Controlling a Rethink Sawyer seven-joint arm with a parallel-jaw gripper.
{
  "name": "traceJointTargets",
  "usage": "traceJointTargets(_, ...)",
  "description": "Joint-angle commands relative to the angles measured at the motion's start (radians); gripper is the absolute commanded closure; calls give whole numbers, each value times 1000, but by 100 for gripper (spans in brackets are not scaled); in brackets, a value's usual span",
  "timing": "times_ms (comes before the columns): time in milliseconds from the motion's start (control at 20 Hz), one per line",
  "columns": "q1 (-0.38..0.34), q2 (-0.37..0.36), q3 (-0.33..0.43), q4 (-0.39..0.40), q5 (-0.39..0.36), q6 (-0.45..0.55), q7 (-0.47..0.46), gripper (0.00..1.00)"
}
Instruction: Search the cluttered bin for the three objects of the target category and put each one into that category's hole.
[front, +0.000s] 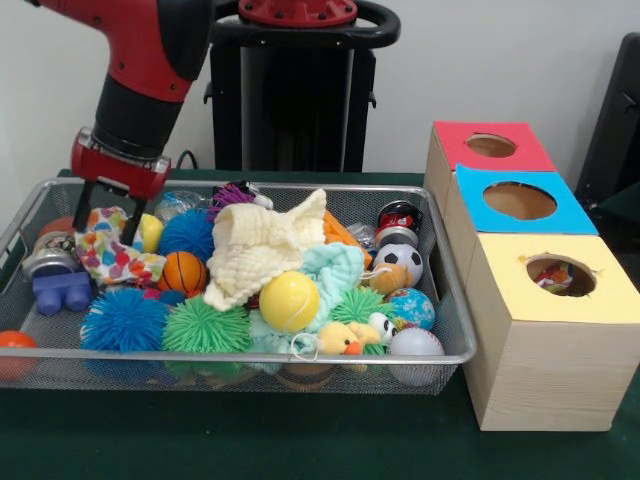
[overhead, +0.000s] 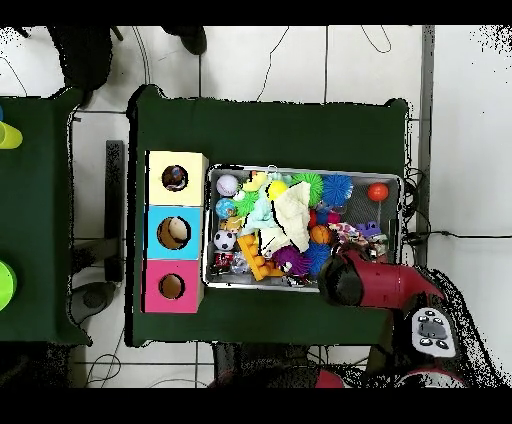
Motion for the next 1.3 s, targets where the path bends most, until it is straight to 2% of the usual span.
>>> traceJointTargets(50, -35, 126, 92, -17, -22, -75, 106, 0)
traceJointTargets(450, -89, 188, 154, -37, -14, 37, 34, 0)
traceJointTargets(550, -109, 192, 177, -29, -25, 17, 29, 0)
traceJointTargets(600, -115, 191, 181, -22, -38, -35, 43, 0)
traceJointTargets(700, -128, 192, 191, -12, -44, -78, 60, 0)
traceJointTargets(750, -134, 193, 196, -6, -51, -107, 69, 100)
traceJointTargets(900, -132, 192, 192, -1, -57, -142, 79, 100)
traceJointTargets(1300, -133, 174, 208, 6, -46, -106, 78, 100)
